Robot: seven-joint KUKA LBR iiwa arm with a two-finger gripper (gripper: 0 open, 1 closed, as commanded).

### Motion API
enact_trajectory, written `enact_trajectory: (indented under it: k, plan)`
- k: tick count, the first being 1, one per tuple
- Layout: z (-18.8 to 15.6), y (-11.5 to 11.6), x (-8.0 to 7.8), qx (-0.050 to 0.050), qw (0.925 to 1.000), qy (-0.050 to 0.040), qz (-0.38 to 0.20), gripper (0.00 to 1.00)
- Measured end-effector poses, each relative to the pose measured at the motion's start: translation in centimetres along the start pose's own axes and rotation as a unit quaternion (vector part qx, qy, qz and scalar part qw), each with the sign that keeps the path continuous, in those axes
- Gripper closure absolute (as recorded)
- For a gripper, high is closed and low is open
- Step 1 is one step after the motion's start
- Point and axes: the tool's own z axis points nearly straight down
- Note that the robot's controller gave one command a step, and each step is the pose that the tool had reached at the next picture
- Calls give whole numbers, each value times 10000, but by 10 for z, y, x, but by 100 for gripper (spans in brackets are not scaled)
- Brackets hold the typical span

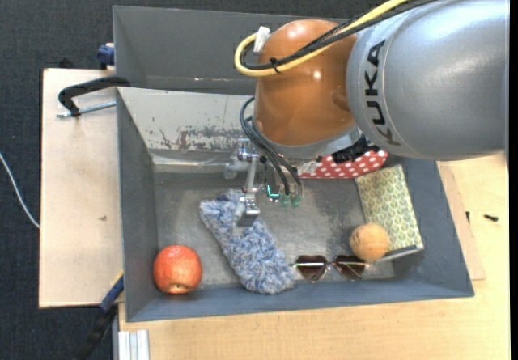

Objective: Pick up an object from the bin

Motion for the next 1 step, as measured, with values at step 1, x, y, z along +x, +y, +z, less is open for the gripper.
enact_trajectory:
  k: [1]
  plan:
    - [-5,-1,-2,-7,10000,-43,9,0]
